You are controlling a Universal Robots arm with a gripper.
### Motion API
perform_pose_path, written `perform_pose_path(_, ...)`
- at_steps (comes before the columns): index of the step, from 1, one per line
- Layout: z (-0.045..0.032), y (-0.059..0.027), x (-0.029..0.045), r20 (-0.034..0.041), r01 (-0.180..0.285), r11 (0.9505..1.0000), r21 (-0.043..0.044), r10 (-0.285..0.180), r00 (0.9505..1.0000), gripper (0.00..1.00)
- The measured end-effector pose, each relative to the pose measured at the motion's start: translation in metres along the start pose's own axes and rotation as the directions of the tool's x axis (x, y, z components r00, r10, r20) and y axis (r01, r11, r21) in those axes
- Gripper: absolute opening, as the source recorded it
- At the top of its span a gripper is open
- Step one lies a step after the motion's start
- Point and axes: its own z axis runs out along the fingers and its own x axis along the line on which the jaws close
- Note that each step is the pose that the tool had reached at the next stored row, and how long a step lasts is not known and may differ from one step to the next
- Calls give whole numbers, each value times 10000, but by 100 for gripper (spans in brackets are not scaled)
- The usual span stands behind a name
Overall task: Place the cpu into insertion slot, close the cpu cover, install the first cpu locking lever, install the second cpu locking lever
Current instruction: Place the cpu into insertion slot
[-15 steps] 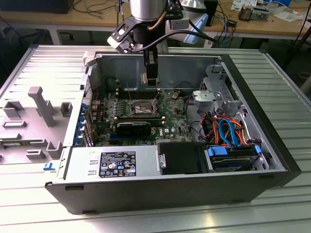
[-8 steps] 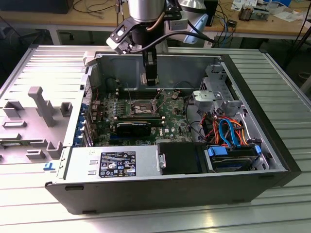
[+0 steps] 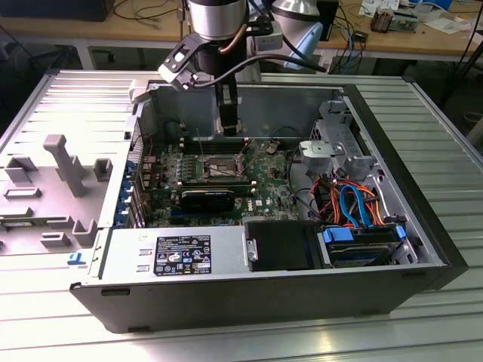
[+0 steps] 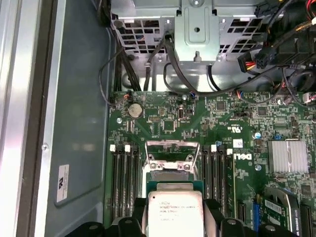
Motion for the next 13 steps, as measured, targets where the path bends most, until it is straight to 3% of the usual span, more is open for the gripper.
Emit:
perform_pose_path(11, 237, -44, 17, -2, 2, 10000, 0, -2, 10000, 54)
perform_pose_path(13, 281, -81, 21, -2, 8, 10000, -39, -8, 10000, 54)
